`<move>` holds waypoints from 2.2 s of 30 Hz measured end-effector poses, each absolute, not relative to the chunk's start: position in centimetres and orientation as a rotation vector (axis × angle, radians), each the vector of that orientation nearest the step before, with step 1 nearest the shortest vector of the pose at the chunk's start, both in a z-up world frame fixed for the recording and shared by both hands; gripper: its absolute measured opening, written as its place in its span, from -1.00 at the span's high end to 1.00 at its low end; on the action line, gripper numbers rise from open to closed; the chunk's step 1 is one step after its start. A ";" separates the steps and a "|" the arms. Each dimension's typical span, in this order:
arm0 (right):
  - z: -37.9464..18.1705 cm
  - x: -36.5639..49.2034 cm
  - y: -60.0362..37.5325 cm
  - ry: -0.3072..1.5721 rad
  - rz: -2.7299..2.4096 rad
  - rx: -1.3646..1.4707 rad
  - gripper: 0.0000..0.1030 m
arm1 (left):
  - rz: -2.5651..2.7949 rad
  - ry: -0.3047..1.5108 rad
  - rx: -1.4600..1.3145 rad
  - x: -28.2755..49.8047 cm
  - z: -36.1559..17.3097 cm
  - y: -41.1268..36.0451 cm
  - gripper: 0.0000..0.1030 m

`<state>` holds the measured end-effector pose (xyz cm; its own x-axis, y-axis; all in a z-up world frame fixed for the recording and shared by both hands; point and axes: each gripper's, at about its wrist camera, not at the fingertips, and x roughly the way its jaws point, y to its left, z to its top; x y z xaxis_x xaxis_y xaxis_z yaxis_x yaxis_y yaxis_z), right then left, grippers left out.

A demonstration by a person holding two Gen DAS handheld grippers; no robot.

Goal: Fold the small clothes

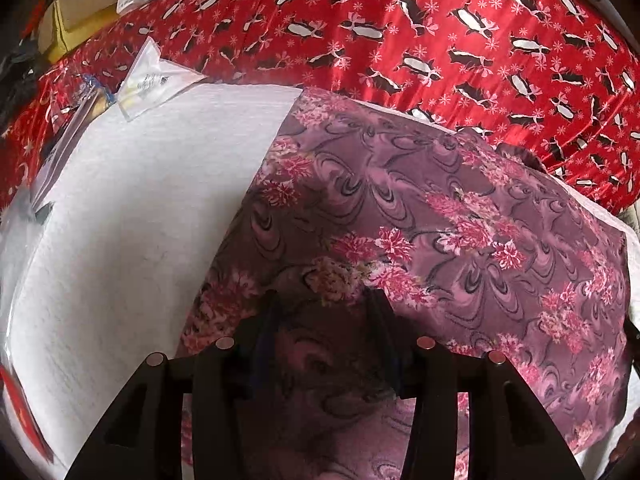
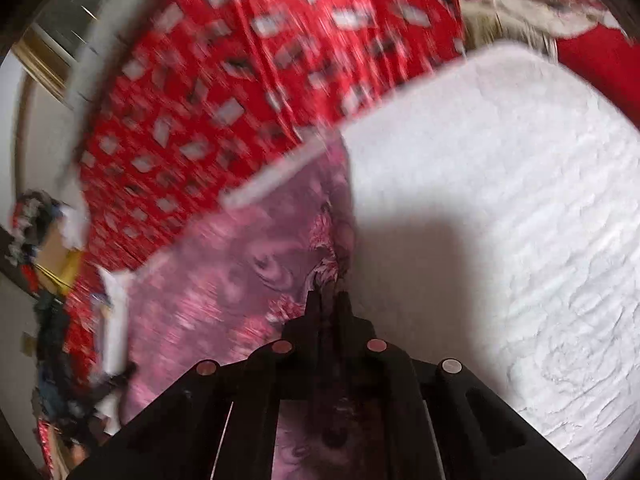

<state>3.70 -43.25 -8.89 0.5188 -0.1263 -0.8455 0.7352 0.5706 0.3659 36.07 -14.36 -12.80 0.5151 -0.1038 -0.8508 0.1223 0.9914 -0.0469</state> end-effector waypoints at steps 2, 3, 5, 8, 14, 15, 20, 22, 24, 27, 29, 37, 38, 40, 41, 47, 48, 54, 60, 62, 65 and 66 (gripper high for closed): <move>-7.6 3.6 -42.5 0.864 -0.604 0.788 0.71 | -0.142 1.022 0.014 36.2 -13.0 -14.4 0.11; -7.0 3.2 -42.0 0.858 -0.617 0.773 0.63 | -0.144 1.023 0.013 36.1 -12.9 -14.1 0.11; -6.4 2.6 -41.3 0.864 -0.634 0.756 0.22 | -0.144 1.023 0.013 36.0 -12.8 -13.9 0.11; -7.0 1.5 -40.1 0.901 -0.657 0.734 0.03 | -0.144 1.020 0.018 35.7 -12.4 -13.6 0.11; -6.3 1.2 -37.7 0.888 -0.535 0.699 0.66 | -0.150 1.020 0.029 35.2 -11.8 -13.5 0.11; -5.5 0.7 -37.8 0.843 -0.524 0.714 0.67 | -0.154 1.021 0.031 35.1 -11.7 -13.4 0.11; -7.2 0.0 -39.4 0.917 -0.576 0.751 0.86 | -0.163 1.069 -0.007 35.0 -11.6 -11.8 0.11; -7.7 -0.3 -39.6 0.921 -0.563 0.791 0.80 | -0.195 1.079 -0.008 34.5 -11.2 -10.9 0.11; -6.5 -0.1 -39.7 0.904 -0.590 0.750 0.71 | -0.244 1.085 0.016 34.1 -10.8 -9.7 0.12; -4.2 0.7 -41.0 0.774 -0.618 0.733 0.56 | -0.264 1.092 -0.016 35.2 -9.4 -7.9 0.13; -3.9 1.8 -41.9 0.730 -0.599 0.770 0.50 | -0.282 1.087 -0.081 36.8 -7.9 -7.4 0.19; -8.8 7.8 -42.4 0.839 -0.587 0.707 0.47 | -0.233 1.130 0.011 40.9 -10.2 -12.1 0.14; -10.3 8.0 -42.5 0.872 -0.579 0.707 0.47 | -0.209 1.165 0.054 41.0 -11.8 -12.9 0.12; -10.0 7.6 -42.2 0.825 -0.581 0.692 0.47 | -0.179 1.091 0.124 40.1 -12.3 -13.7 0.00; -9.7 7.7 -42.3 0.843 -0.582 0.696 0.47 | -0.179 1.073 0.153 39.8 -12.3 -13.9 0.01; -7.5 7.0 -43.0 0.820 -0.604 0.678 0.37 | -0.236 1.133 0.057 40.5 -11.2 -12.9 0.07; -7.3 6.6 -43.7 0.798 -0.628 0.690 0.32 | -0.239 1.133 0.050 40.5 -10.8 -12.8 0.07; -9.4 5.9 -48.3 0.879 -0.726 0.821 0.04 | -0.272 1.087 0.109 41.4 -8.4 -14.4 0.05; -8.7 8.6 -47.9 0.875 -0.621 0.667 0.96 | -0.290 1.150 0.123 42.8 -10.8 -17.3 0.04; -9.7 9.4 -47.9 0.961 -0.663 0.599 1.00 | -0.260 1.174 0.150 43.3 -12.2 -17.7 0.00; -9.2 9.2 -47.4 0.956 -0.676 0.576 0.99 | -0.267 1.149 0.180 42.7 -11.7 -17.8 0.04; -8.7 9.1 -47.1 0.944 -0.685 0.566 0.89 | -0.274 1.153 0.170 42.6 -11.5 -17.6 0.07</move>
<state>9.07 -47.09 -8.66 0.4095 -0.2771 -0.8692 0.7406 0.6573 0.1395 42.63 -17.59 -11.49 0.3776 -0.1262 -0.9173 0.2997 0.9540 -0.0079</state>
